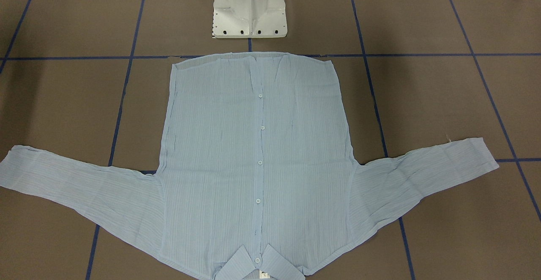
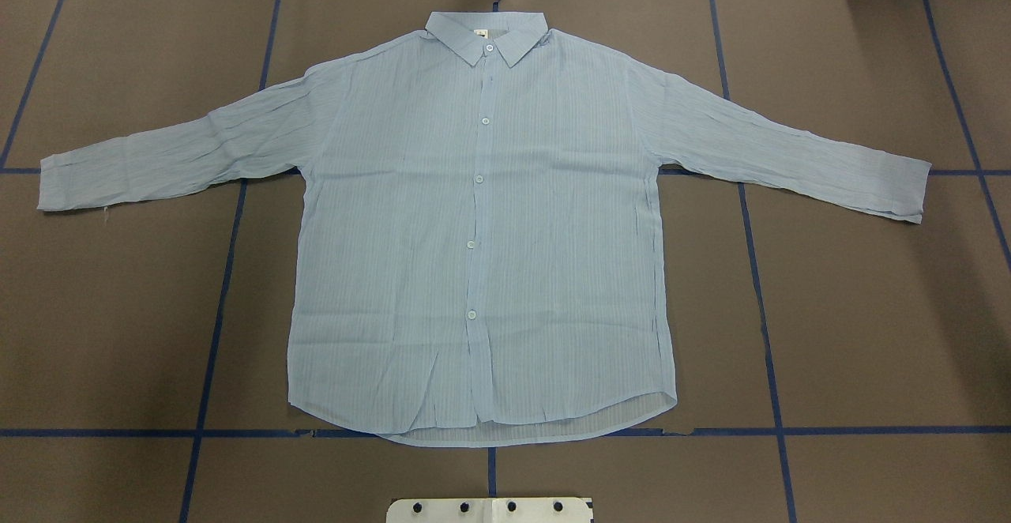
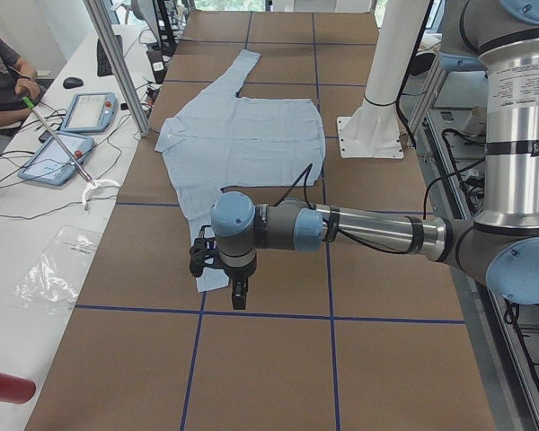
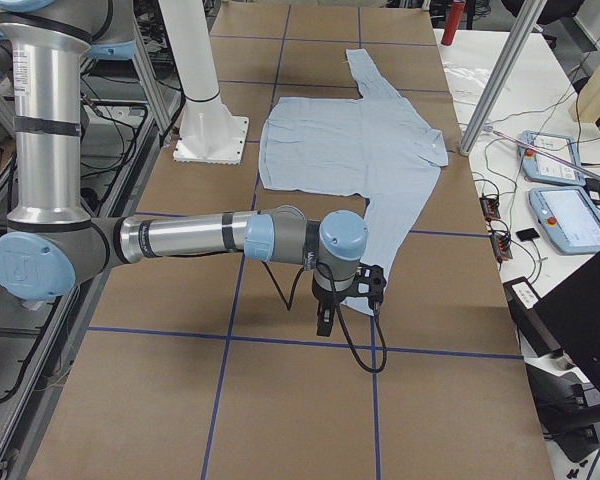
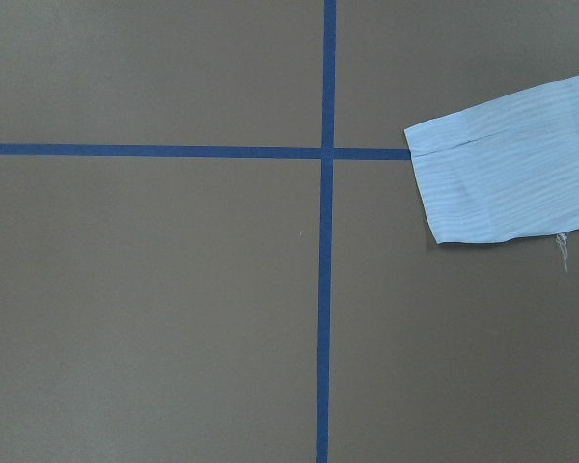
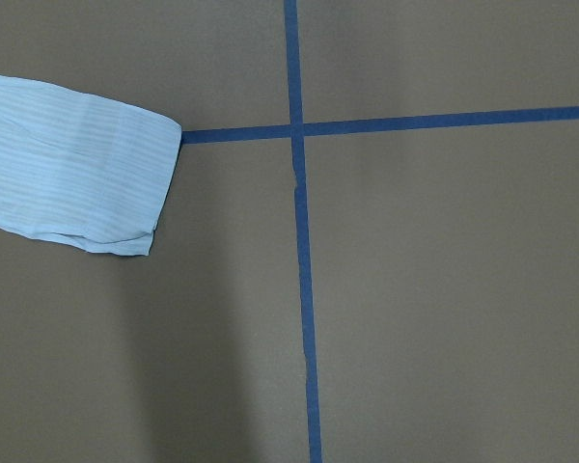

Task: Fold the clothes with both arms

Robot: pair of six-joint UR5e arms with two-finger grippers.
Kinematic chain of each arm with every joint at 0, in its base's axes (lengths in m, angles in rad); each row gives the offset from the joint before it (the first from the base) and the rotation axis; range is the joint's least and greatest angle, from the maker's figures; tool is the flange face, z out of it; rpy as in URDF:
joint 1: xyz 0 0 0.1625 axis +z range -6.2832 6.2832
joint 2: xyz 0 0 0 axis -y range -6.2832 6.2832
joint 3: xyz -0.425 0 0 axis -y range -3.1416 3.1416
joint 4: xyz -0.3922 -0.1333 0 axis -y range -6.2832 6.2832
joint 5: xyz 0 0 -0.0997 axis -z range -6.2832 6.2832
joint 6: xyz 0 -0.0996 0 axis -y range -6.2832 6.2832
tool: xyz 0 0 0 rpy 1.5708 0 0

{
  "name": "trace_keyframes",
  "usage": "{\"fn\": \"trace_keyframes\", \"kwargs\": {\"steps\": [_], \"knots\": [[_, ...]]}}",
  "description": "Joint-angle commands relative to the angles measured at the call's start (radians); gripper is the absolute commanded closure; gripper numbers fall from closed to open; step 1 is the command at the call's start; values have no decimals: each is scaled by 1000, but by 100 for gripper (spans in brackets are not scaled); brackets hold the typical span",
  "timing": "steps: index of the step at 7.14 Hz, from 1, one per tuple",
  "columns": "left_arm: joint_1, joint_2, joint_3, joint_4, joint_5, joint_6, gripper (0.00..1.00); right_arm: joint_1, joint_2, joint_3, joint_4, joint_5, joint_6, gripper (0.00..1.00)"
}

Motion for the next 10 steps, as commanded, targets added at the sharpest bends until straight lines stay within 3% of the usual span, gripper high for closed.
{"fn": "trace_keyframes", "kwargs": {"steps": [1,8,10], "knots": [[0,-1,-2,0,0,0,0,0,1,3,0,0,0,0],[0,-5,-16,-6,-2,2,0,-38,16,4,3,-4,2,0],[0,-48,7,-136,-2,-8,0,-72,31,-7,95,-17,-15,0]]}}
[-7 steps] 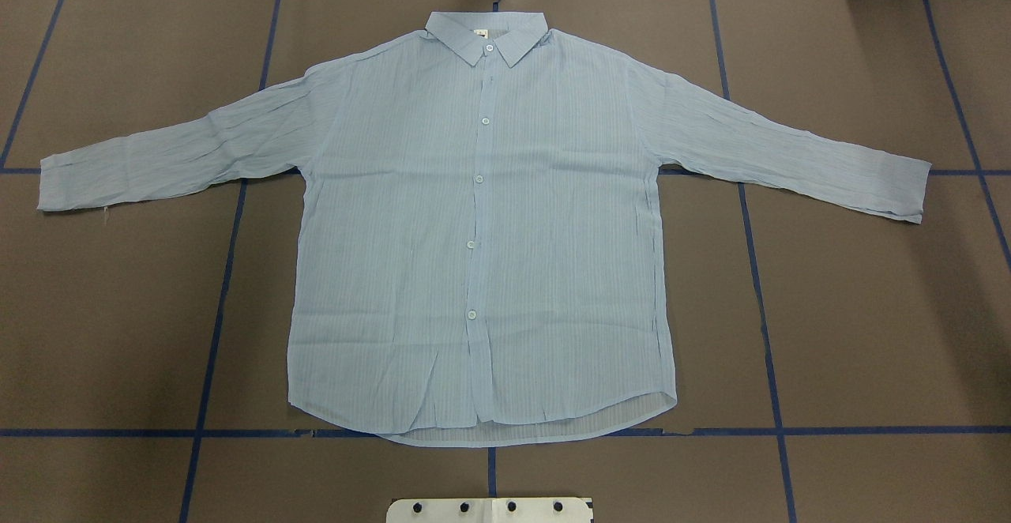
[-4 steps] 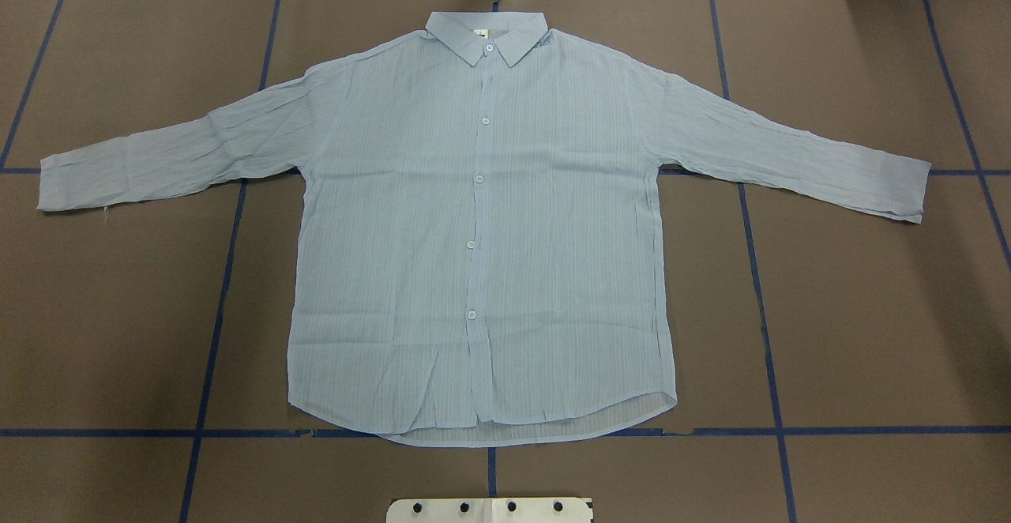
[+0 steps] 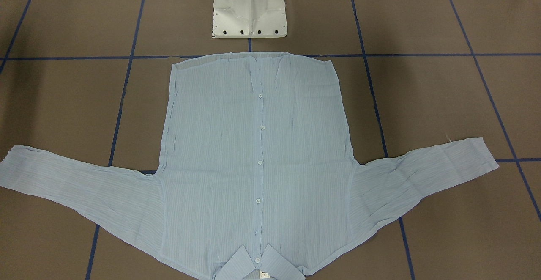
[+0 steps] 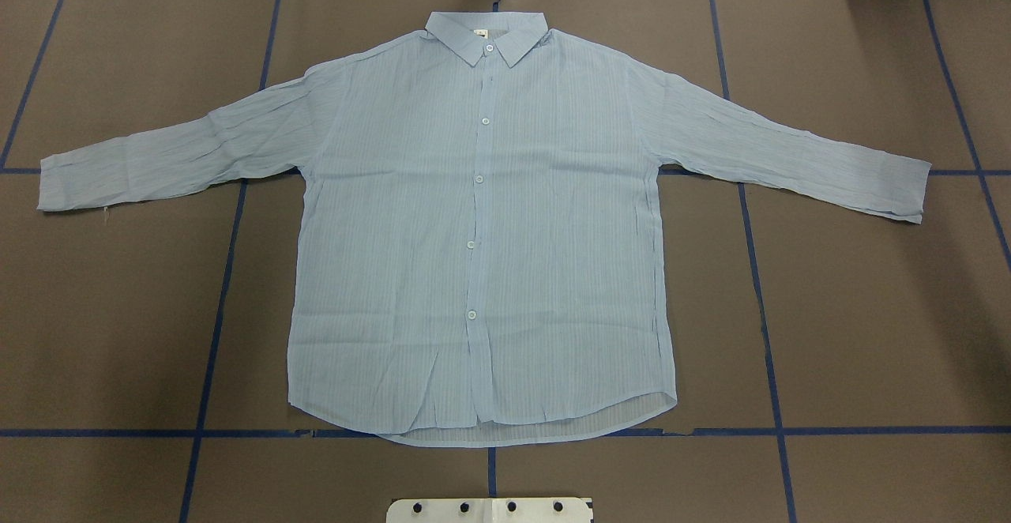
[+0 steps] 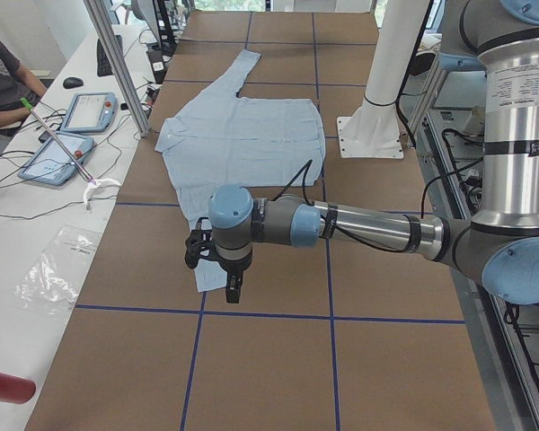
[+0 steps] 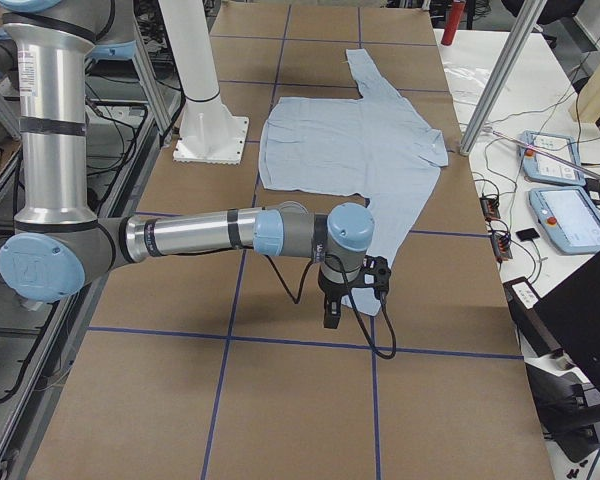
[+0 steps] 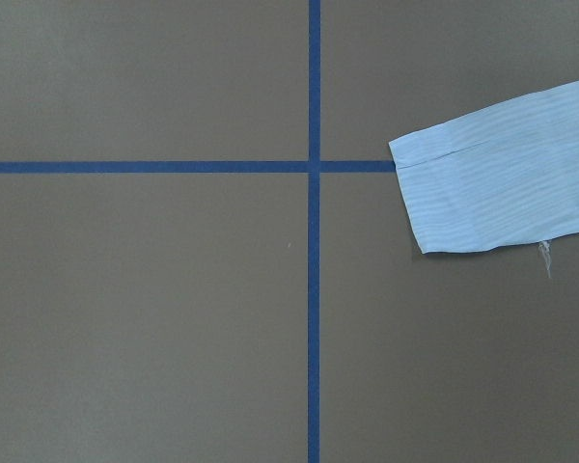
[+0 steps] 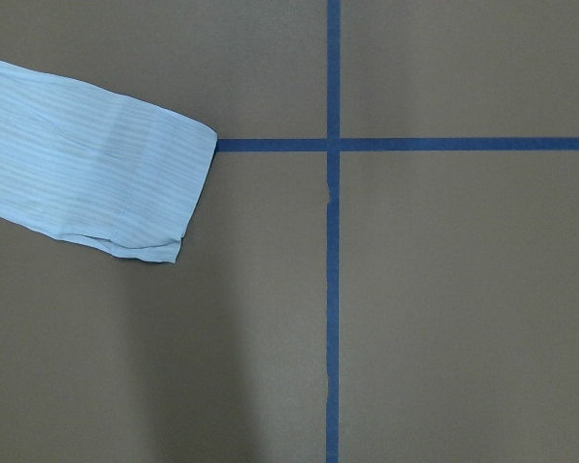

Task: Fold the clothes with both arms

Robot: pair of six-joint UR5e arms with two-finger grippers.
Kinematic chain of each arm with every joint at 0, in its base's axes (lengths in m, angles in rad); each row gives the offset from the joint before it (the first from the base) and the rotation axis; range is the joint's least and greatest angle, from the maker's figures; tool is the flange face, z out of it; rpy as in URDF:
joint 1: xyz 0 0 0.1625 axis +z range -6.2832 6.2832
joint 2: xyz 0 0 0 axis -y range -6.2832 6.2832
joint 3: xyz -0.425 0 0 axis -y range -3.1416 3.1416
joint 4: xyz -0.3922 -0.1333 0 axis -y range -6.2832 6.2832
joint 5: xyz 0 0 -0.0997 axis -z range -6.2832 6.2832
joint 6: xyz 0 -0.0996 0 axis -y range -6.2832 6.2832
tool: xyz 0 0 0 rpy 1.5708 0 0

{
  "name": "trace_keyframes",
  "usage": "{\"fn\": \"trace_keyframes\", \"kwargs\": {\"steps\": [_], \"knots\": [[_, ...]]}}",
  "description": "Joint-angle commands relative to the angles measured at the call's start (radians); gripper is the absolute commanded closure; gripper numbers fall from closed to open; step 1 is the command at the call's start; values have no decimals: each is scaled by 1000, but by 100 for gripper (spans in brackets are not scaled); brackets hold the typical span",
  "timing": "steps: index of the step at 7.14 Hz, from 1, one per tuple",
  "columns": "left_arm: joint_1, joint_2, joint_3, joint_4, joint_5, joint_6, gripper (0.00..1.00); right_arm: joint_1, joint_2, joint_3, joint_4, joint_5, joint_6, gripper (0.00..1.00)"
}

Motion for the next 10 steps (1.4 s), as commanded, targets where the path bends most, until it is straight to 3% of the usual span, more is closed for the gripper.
{"fn": "trace_keyframes", "kwargs": {"steps": [1,4,6,7,9,10], "knots": [[0,-22,-7,-137,-2,-8,0,-71,18,18,188,-18,-1,0],[12,-19,15,-284,-69,-5,0,-111,24,-26,287,-10,25,0],[12,-1,38,-318,-218,-8,0,-146,21,-48,432,-28,328,0],[12,4,31,-329,-228,-12,0,-178,23,-101,518,-53,335,0],[12,-68,83,-326,-226,-13,0,-185,60,-314,768,-42,337,0],[15,-79,81,-325,-219,-22,0,-185,101,-374,786,-38,337,0]]}}
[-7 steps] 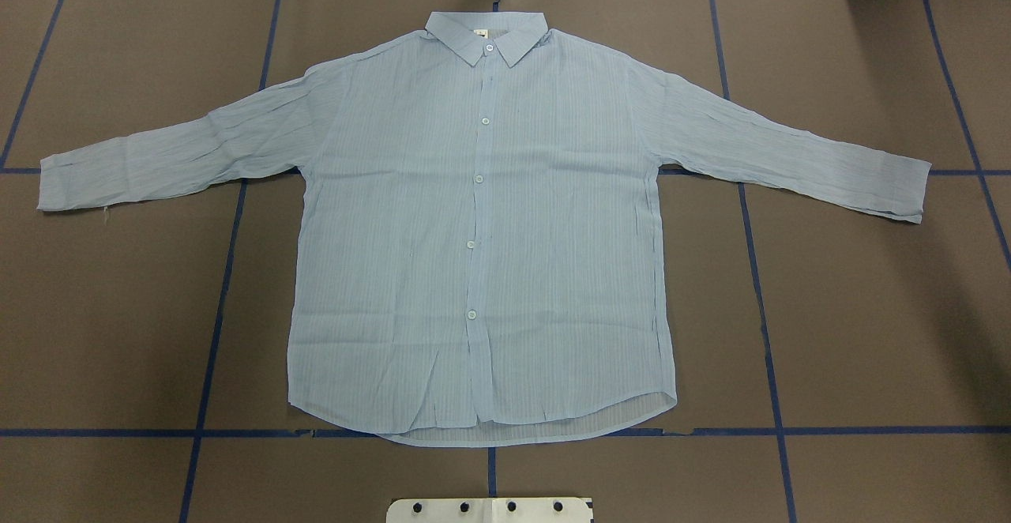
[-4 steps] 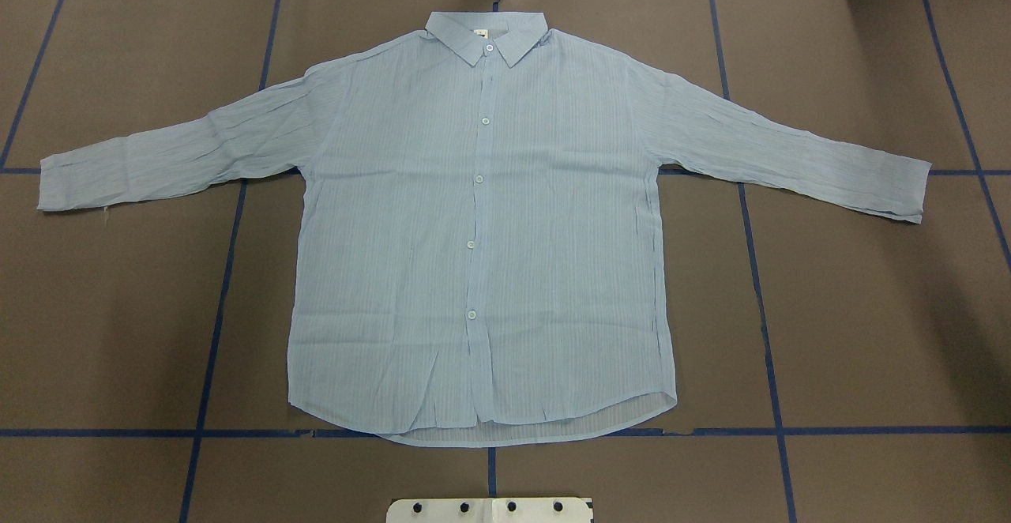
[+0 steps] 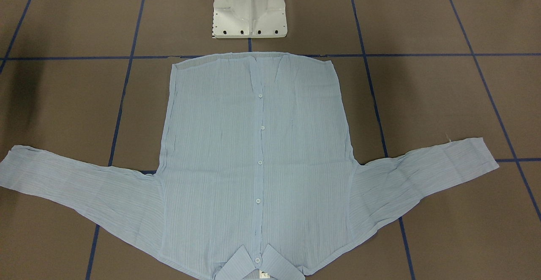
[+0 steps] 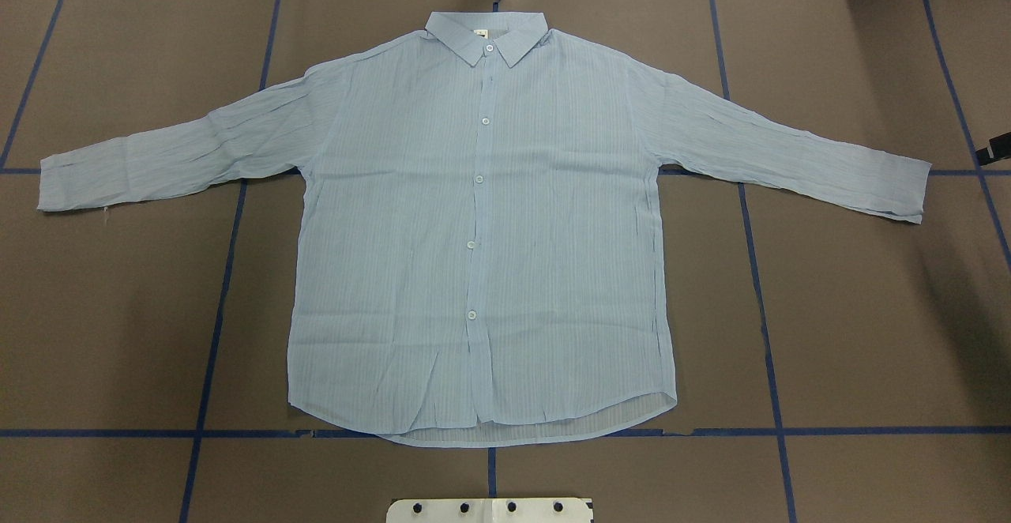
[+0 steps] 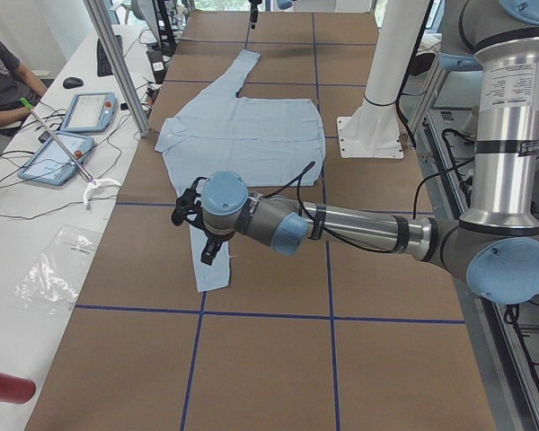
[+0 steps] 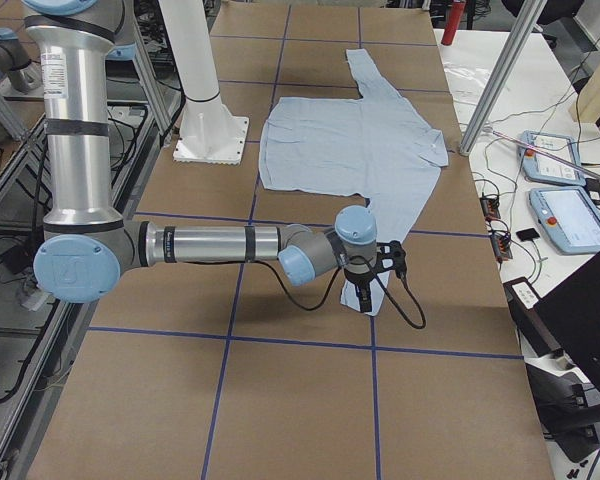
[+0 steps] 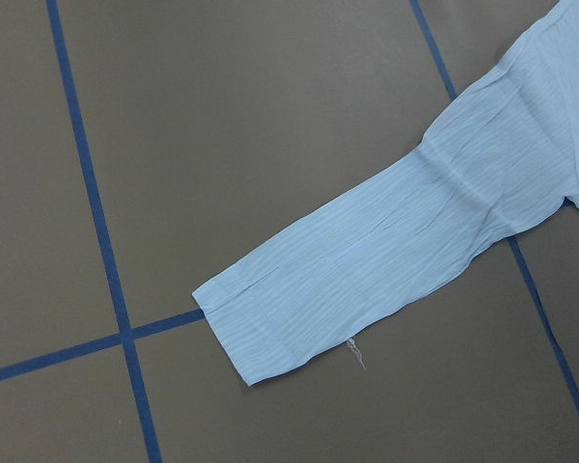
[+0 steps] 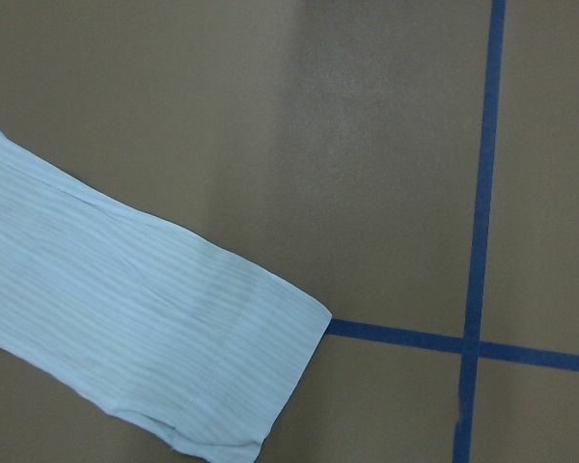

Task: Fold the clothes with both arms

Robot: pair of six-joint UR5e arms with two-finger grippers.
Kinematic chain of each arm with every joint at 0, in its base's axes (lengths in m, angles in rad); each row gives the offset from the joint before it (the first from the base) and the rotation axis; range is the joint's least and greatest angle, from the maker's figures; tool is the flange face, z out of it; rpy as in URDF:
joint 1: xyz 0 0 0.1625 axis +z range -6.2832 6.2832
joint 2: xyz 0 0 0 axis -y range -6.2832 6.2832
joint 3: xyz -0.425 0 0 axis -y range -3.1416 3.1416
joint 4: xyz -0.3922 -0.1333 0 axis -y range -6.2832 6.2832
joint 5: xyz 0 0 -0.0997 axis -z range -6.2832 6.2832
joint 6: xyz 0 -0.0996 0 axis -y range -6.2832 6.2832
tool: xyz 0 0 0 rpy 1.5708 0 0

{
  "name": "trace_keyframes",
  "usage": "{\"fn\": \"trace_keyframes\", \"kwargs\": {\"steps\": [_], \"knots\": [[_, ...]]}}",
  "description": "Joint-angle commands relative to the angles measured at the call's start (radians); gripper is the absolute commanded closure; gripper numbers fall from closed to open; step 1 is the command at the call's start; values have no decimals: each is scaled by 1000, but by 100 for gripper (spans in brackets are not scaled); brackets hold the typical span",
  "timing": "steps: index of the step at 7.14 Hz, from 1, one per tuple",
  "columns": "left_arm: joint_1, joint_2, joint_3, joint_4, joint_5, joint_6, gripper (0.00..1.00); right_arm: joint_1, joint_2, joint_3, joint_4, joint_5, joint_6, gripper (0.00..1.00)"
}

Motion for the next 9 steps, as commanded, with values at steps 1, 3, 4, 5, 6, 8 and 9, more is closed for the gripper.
{"fn": "trace_keyframes", "kwargs": {"steps": [1,3,4,5,6,8,9], "knots": [[6,-53,18,-3,8,-120,0,-25,78,-159,80,6,-2,0],[7,-43,19,-49,13,-153,0,-33,84,-187,129,3,0,0],[7,-43,16,-51,16,-154,0,-58,86,-188,131,4,-17,0],[7,-43,13,-51,16,-154,0,-74,92,-193,128,6,-13,0],[7,-43,15,-51,16,-154,0,-100,103,-192,118,0,9,5],[7,-41,10,-51,15,-156,0,-137,144,-260,123,-51,9,7],[7,-40,7,-51,13,-156,0,-141,165,-286,121,-56,-49,9]]}}
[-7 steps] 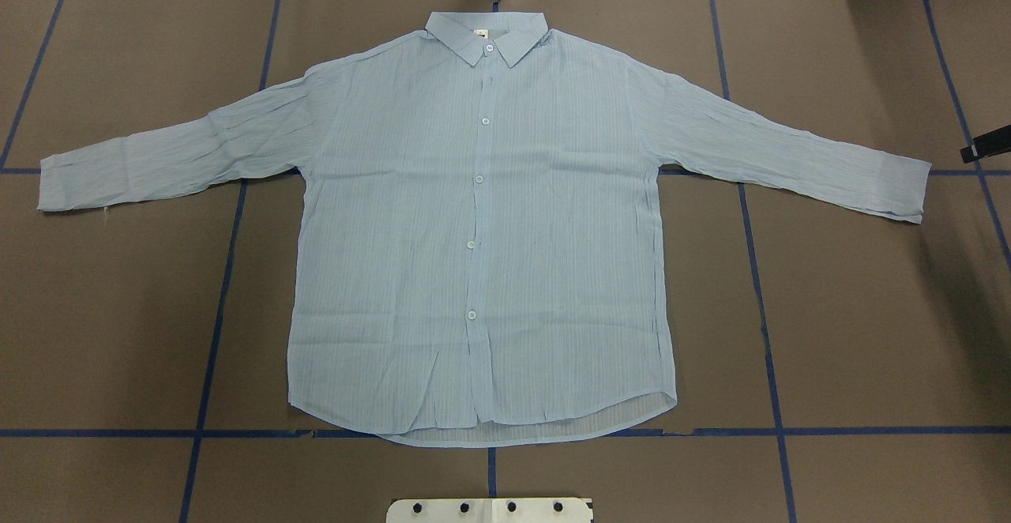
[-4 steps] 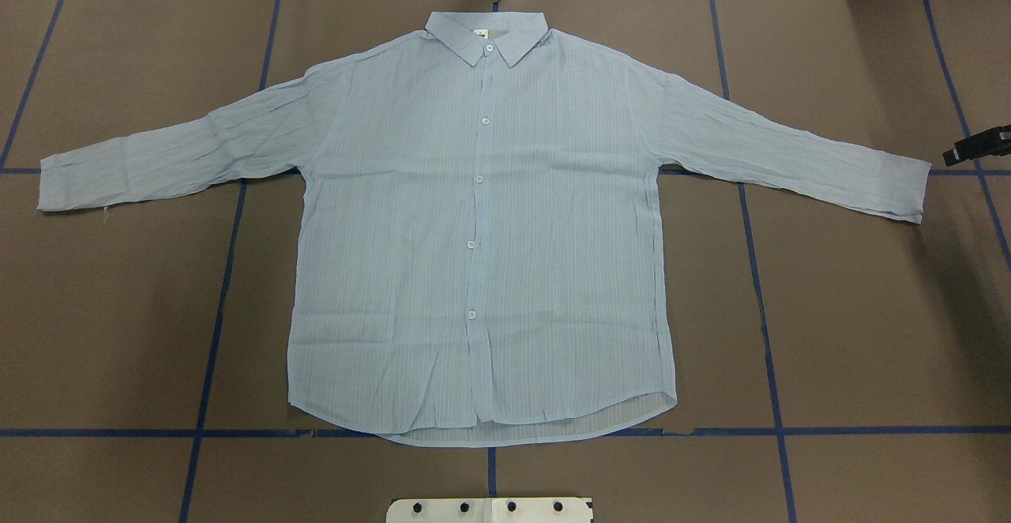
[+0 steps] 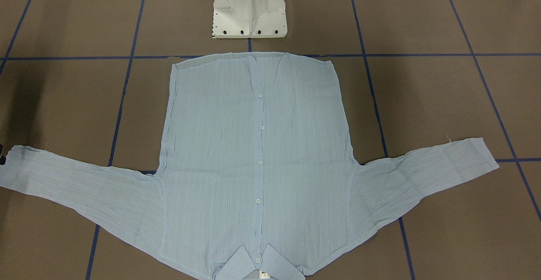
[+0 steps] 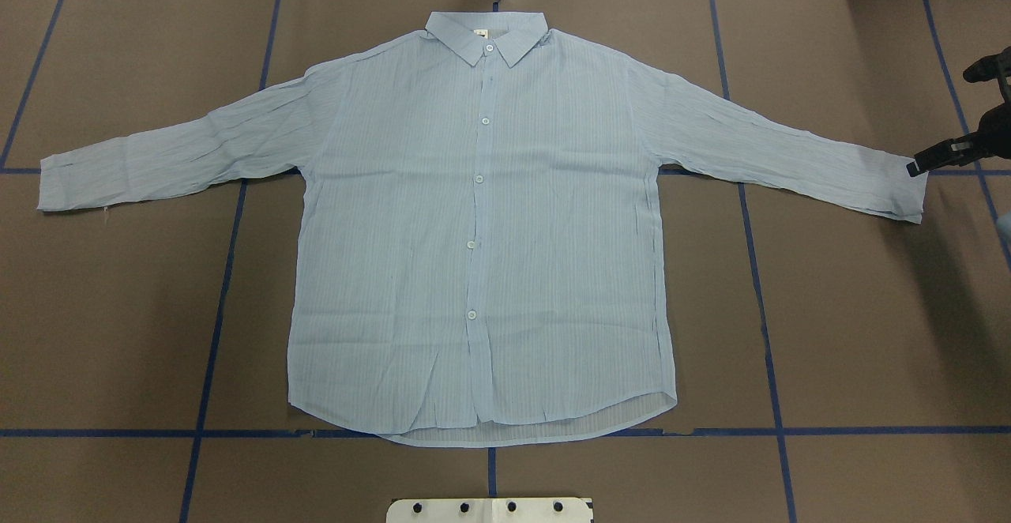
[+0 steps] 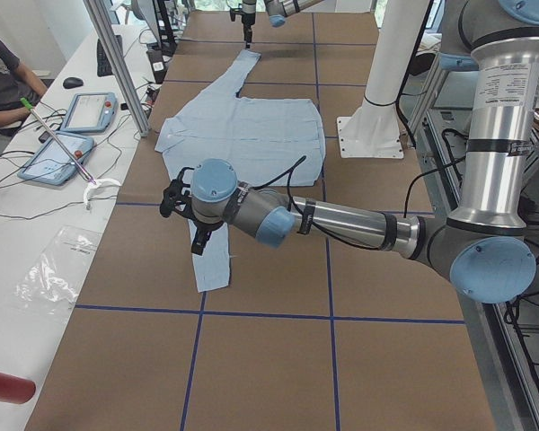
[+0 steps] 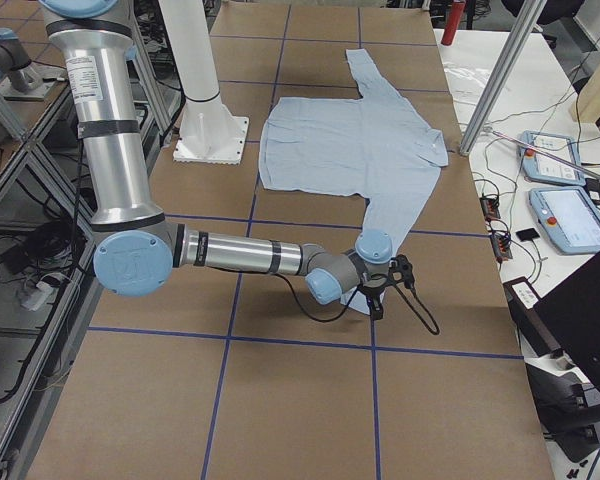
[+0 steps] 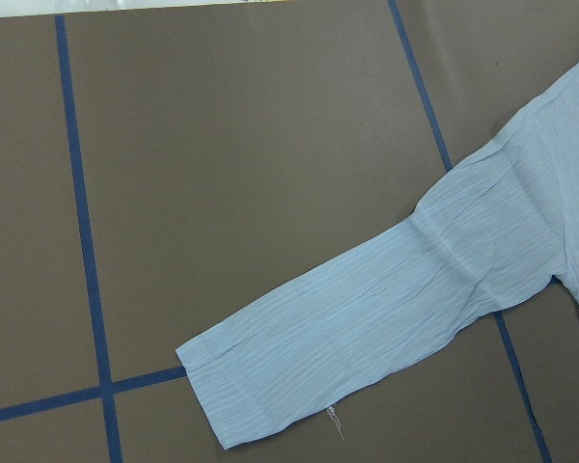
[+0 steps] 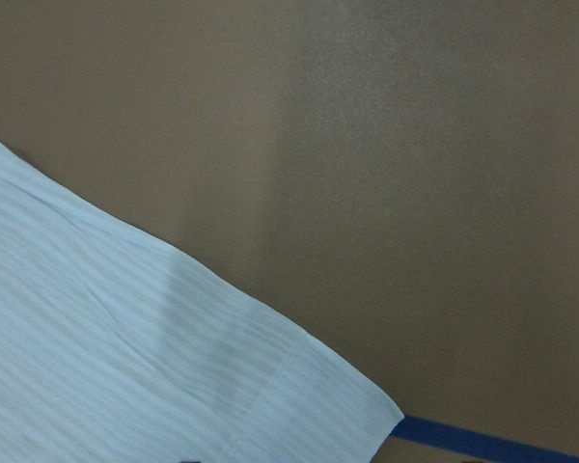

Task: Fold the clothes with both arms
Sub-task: 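Move the right gripper to the sleeve cuff nearest it and grasp it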

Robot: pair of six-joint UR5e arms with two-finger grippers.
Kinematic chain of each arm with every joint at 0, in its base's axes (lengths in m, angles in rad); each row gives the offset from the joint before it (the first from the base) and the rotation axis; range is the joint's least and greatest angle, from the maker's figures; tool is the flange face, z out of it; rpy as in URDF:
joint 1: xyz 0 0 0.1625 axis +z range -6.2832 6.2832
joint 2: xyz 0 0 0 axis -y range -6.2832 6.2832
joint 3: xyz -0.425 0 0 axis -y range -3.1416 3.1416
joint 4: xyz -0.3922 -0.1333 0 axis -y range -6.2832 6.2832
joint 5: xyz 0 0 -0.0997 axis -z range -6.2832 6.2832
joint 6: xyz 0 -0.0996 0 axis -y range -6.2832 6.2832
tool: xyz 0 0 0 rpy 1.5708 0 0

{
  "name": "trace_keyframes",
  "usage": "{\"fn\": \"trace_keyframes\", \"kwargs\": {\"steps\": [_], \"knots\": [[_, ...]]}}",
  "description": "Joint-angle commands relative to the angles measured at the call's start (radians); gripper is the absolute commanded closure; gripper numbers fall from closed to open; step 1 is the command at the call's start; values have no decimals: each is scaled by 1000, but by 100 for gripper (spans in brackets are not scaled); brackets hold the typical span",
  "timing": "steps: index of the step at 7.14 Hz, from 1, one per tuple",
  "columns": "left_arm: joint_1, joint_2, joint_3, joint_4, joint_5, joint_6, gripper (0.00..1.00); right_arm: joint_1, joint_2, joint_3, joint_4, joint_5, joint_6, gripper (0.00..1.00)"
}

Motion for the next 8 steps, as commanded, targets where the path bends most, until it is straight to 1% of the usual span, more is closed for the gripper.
{"fn": "trace_keyframes", "kwargs": {"steps": [1,2,3,4,5,8], "knots": [[0,1,-3,0,-3,-1,0,-12,30,-62,-1,-17,-137,9],[0,0,-3,0,-3,-1,0,-12,30,-76,-1,-16,-161,9],[0,1,-3,0,-3,-1,0,-11,30,-78,-1,-13,-160,12],[0,0,-3,0,-3,-1,0,-12,34,-87,-3,-13,-160,19],[0,0,-3,0,-3,-1,0,-11,59,-112,-3,-10,-160,24],[0,0,-2,0,-3,1,0,-11,65,-118,-1,-8,-160,34]]}}
